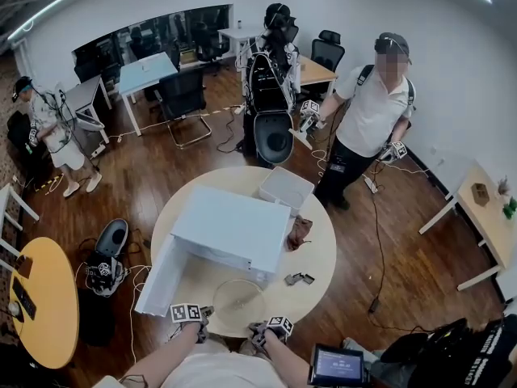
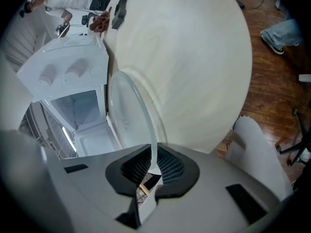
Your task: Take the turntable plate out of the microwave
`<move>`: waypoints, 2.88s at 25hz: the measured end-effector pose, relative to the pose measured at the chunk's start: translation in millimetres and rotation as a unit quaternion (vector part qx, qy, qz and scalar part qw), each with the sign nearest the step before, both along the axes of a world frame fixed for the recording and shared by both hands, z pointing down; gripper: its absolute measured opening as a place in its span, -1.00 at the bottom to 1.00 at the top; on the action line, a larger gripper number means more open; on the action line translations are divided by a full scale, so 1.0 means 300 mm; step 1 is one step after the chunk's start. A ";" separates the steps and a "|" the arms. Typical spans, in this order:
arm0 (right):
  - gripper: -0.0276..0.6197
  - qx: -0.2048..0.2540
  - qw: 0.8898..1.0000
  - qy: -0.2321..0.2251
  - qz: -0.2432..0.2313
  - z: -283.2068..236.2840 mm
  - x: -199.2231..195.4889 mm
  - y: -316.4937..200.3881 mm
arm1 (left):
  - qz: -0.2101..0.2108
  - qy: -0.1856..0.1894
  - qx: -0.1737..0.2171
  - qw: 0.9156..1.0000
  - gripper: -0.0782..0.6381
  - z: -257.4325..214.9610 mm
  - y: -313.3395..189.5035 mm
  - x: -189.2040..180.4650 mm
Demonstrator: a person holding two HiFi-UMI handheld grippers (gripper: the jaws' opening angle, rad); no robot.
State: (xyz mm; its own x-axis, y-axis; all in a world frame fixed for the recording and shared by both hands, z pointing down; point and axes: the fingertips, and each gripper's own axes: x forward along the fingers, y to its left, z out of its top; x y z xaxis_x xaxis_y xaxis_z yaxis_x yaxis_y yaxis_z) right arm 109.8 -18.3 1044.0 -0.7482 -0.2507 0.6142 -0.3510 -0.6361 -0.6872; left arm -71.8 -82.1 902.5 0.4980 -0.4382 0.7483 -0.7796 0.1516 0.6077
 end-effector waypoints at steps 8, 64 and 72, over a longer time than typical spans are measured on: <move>-0.82 -0.015 1.000 0.002 0.004 0.006 0.001 -0.025 | 0.001 -0.001 0.004 1.000 -0.48 -0.007 -0.023 0.022; -0.30 0.728 0.620 0.292 -0.015 -1.908 0.417 -0.297 | 0.091 0.041 0.463 0.881 -0.49 -1.247 -0.137 0.127; -0.31 0.755 0.564 0.331 -0.045 -2.010 0.314 -0.243 | 0.112 0.042 0.493 0.862 -0.49 -1.358 -0.111 0.091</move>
State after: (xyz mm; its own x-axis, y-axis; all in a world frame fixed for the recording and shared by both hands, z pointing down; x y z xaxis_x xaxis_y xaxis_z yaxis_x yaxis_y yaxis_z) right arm 204.0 -91.2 441.2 -0.5317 -0.8415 -0.0960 -0.8329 0.5401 -0.1211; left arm -44.4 -115.2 495.2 0.6869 -0.7264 0.0251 -0.6694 -0.6188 0.4110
